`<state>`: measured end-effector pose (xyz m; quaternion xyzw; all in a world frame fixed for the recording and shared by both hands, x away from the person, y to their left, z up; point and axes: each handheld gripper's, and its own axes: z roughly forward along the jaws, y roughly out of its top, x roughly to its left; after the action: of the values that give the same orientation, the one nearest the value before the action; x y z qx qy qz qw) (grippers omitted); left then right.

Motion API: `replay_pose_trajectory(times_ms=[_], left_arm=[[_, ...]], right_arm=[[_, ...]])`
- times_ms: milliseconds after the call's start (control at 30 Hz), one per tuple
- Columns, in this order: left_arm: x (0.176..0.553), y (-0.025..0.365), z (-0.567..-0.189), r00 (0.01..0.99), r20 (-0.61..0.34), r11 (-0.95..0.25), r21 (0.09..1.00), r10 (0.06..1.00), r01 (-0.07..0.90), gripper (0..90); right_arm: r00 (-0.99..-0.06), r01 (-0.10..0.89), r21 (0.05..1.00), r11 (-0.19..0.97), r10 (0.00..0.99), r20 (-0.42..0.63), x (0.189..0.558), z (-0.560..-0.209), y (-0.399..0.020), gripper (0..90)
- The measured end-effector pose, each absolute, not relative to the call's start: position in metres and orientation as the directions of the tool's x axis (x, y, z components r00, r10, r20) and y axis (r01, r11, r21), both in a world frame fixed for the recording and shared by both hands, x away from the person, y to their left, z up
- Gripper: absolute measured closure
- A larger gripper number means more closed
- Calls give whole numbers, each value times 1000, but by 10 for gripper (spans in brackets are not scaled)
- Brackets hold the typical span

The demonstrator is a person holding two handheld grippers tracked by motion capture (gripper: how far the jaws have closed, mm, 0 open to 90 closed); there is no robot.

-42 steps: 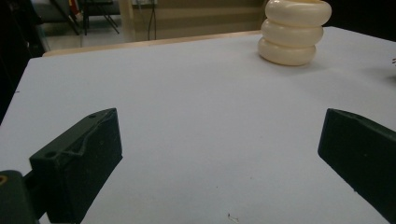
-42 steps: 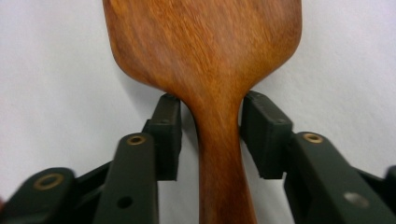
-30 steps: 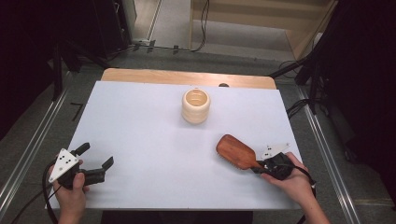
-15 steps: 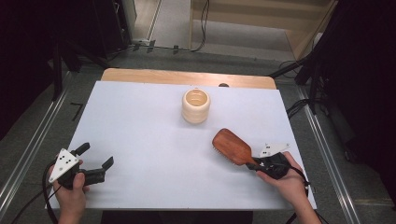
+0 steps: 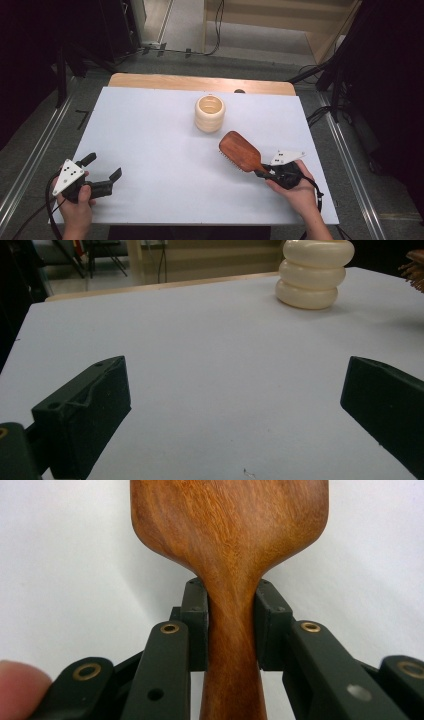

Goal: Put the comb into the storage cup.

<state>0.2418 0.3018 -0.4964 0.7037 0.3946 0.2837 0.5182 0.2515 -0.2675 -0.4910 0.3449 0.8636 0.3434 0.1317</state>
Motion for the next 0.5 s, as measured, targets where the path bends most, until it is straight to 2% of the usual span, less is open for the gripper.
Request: replay_pose_trajectory(times_ms=[500], left_arm=[[242, 301, -497, 528, -4, -155, 954, 850, 257, 0]], right_arm=[[-706, 482, 746, 459, 708, 20, 255, -484, -256, 698]])
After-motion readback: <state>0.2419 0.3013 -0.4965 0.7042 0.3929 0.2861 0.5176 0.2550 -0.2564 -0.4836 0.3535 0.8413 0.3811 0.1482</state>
